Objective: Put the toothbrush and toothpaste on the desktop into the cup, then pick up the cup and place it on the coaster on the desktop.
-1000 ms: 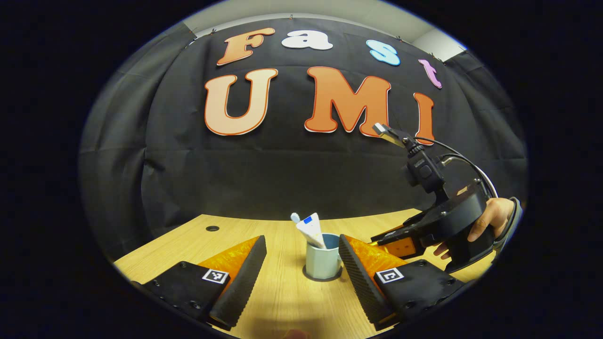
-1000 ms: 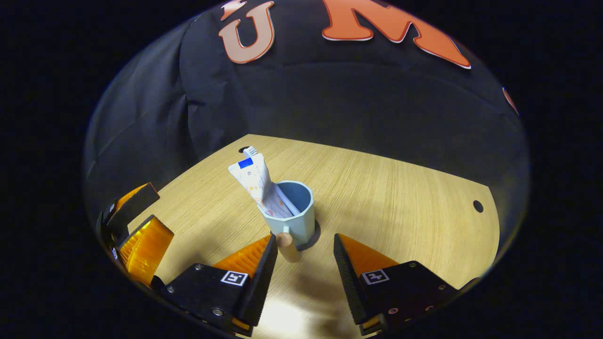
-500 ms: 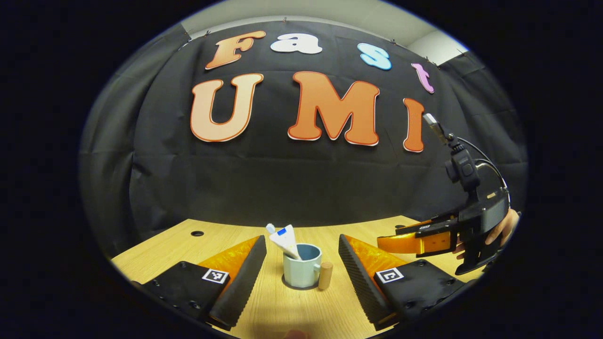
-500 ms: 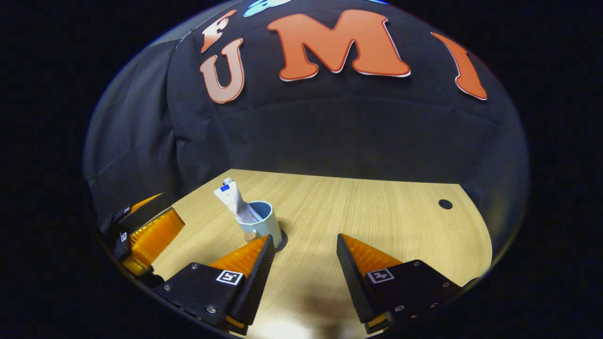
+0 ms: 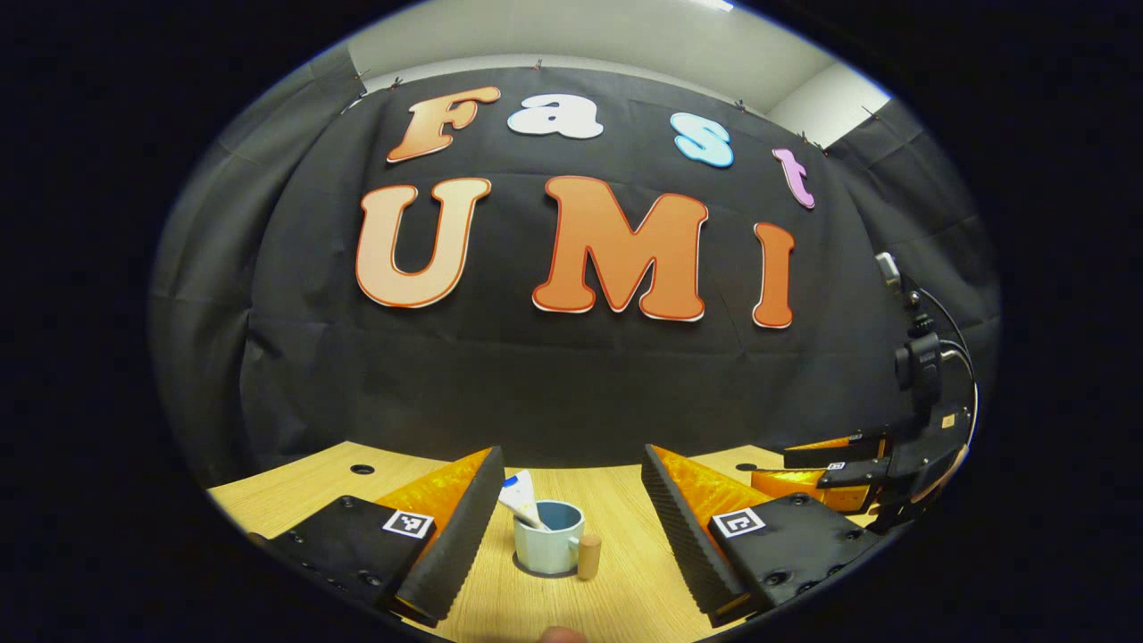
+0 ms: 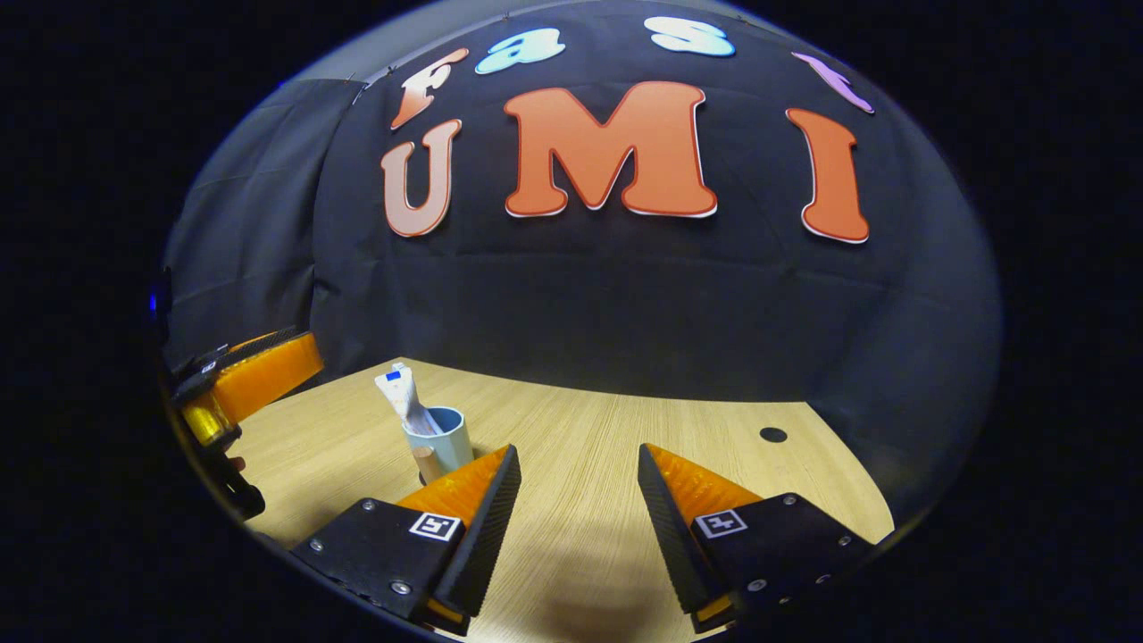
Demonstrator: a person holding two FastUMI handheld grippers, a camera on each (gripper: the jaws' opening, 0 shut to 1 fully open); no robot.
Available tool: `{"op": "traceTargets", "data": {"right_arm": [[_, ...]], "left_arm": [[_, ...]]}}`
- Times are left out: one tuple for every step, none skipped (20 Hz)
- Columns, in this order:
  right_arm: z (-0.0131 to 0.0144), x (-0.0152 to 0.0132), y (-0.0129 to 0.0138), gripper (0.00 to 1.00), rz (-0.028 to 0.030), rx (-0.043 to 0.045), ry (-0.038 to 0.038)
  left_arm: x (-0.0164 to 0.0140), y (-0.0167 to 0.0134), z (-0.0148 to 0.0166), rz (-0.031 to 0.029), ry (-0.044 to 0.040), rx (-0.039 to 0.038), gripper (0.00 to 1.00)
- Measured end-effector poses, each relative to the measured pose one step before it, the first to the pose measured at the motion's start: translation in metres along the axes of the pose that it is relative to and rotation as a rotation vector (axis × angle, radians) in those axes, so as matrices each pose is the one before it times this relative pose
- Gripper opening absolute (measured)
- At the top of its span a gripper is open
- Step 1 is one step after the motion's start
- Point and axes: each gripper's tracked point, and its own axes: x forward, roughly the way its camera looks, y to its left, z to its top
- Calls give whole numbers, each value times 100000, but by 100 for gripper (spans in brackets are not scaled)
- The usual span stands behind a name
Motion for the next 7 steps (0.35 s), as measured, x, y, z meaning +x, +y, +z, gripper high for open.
{"op": "traceTargets", "data": {"right_arm": [[435, -422, 0, 80, -286, -479, -3064], [558, -382, -85, 80, -525, -488, -3638], [375, -292, 2, 80, -483, -470, -2858], [305, -208, -33, 80, -292, -294, -2437], [310, -234, 82, 80, -55, -262, -2333], [442, -269, -1, 80, -206, -444, -2358], [414, -103, 86, 80, 71, -640, -2543]], "left_arm": [[-139, 109, 380, 744, -1778, 575, 99], [9, 40, 330, 581, -1488, 1135, 98], [-123, -28, 158, 494, -1286, 1356, 98], [-43, 20, 96, 831, -1138, 1764, 98], [-73, -4, -101, 454, -319, 954, 98], [21, -202, -9, -95, -397, 489, 98], [-204, -190, 86, 108, -693, 128, 97]]}}
